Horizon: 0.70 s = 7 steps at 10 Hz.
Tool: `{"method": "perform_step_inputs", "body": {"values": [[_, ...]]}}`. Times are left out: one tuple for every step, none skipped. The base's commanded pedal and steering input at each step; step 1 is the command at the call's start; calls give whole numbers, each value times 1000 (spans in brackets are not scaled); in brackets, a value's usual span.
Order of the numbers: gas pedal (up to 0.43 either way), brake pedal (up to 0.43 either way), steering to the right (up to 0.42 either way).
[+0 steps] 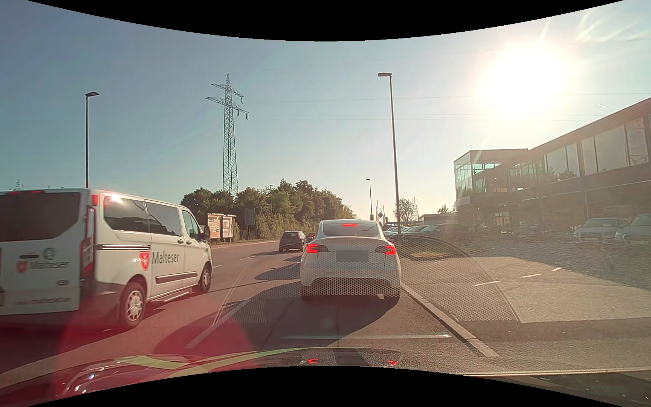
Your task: Follow the waypoints while adhering to traffic rules and regulations
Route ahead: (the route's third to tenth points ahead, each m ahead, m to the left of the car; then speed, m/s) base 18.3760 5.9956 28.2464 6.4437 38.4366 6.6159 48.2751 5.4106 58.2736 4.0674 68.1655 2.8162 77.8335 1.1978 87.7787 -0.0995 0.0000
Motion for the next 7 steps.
{"method": "perform_step_inputs", "body": {"values": [[0,0,9],[0,0,9],[0,0,9],[0,0,9],[0,0,9],[0,0,9],[0,0,9]]}}
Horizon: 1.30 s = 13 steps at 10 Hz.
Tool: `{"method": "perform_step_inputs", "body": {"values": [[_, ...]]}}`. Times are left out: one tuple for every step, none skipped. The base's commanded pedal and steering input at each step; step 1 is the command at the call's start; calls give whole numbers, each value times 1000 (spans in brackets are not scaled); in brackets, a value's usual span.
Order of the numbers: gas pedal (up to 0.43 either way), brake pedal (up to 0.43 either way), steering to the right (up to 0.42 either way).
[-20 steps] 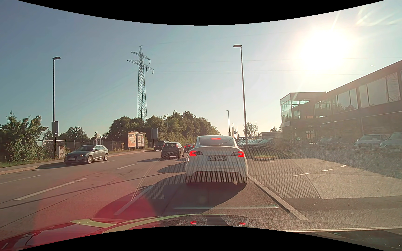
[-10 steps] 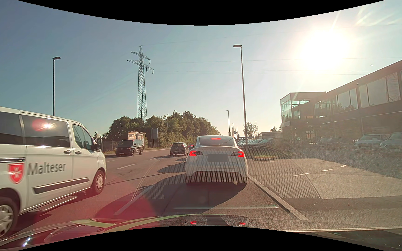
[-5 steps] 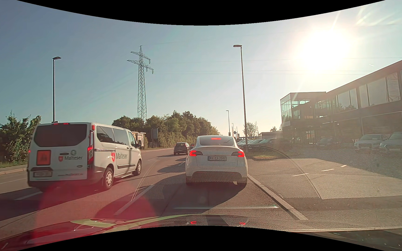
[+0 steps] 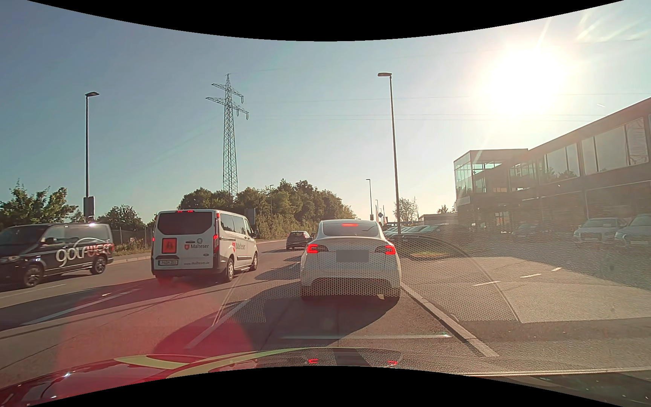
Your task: Follow the waypoints while adhering to traffic rules and regulations
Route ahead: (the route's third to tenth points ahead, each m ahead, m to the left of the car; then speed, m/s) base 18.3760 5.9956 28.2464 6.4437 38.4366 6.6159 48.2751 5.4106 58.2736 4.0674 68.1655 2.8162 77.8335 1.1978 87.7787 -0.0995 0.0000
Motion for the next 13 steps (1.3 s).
{"method": "perform_step_inputs", "body": {"values": [[0,0,9],[0,0,9],[0,0,9],[0,0,9],[0,0,9],[0,0,9],[0,0,9],[0,0,9],[0,0,9],[0,0,9],[0,0,9],[0,0,9],[0,0,9]]}}
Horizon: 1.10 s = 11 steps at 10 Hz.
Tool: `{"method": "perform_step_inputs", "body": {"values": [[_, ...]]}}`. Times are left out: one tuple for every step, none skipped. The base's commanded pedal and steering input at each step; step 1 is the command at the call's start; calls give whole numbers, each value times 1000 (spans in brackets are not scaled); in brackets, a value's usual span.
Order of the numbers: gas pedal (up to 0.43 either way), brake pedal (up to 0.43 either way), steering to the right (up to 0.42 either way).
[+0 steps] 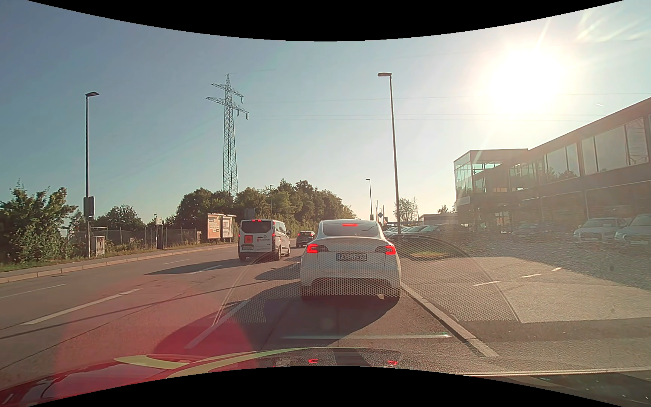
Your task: Follow the waypoints while adhering to traffic rules and regulations
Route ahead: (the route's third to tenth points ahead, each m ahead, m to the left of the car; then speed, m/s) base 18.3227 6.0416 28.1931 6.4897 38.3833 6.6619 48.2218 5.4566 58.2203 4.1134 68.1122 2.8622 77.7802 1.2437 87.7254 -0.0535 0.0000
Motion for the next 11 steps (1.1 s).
{"method": "perform_step_inputs", "body": {"values": [[0,0,9],[0,0,9],[0,0,9],[0,0,9],[0,0,9],[0,0,9],[0,0,9],[0,0,9],[0,0,9],[0,0,9],[0,0,9]]}}
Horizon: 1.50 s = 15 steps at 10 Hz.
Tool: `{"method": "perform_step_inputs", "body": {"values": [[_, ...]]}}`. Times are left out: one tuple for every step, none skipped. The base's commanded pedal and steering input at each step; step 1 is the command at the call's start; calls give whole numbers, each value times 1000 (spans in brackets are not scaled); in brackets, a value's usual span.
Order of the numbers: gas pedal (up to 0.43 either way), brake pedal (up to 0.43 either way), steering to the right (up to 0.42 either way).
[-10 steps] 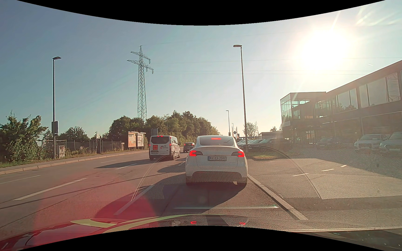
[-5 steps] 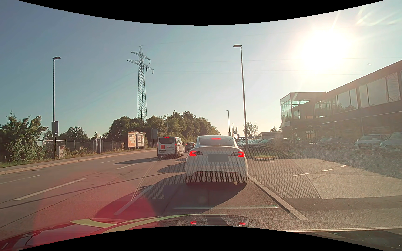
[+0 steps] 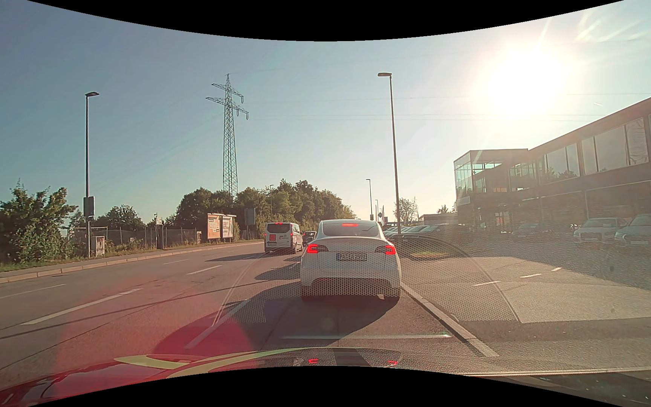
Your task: Follow the waypoints while adhering to traffic rules and regulations
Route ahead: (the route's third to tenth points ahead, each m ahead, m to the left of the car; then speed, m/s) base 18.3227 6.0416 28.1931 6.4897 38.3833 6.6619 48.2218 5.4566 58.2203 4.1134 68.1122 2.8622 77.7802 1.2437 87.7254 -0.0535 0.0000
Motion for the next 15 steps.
{"method": "perform_step_inputs", "body": {"values": [[0,0,9],[0,0,9],[0,0,9],[0,0,9],[0,0,9],[0,0,9],[0,0,9],[0,0,9],[0,0,9],[0,0,9],[0,0,9],[0,0,9],[0,0,9],[0,0,9],[0,0,9]]}}
